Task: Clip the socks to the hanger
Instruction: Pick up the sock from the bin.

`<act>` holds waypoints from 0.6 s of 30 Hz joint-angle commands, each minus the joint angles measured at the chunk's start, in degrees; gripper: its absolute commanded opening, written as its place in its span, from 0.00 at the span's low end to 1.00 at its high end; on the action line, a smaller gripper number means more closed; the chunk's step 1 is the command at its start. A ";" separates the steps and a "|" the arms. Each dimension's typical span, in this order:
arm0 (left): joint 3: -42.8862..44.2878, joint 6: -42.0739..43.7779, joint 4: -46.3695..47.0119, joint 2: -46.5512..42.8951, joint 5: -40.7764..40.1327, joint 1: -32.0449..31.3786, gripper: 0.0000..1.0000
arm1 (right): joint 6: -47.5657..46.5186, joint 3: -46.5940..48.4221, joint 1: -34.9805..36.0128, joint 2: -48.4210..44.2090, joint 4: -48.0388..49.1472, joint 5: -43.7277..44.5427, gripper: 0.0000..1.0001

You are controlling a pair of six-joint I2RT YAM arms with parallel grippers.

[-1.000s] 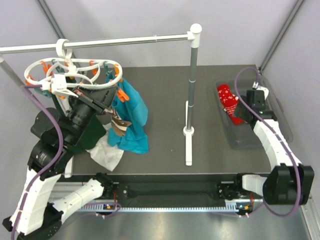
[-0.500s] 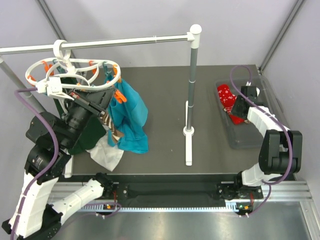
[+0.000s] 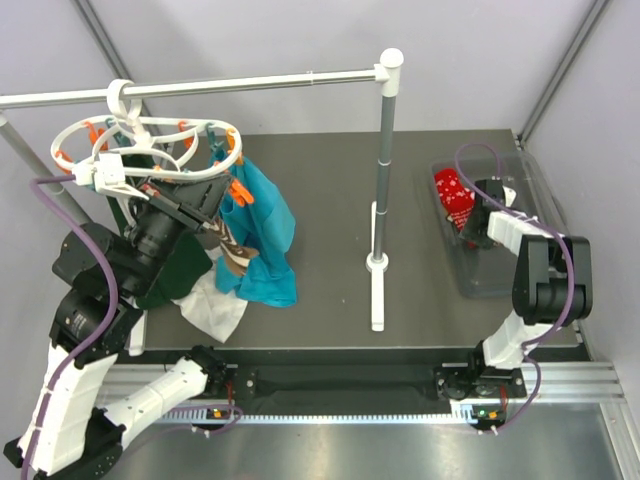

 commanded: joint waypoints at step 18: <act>1.26 1.44 -0.71 0.72 0.16 0.08 0.00 | -9.89 15.45 1.20 -29.64 -20.84 13.77 0.00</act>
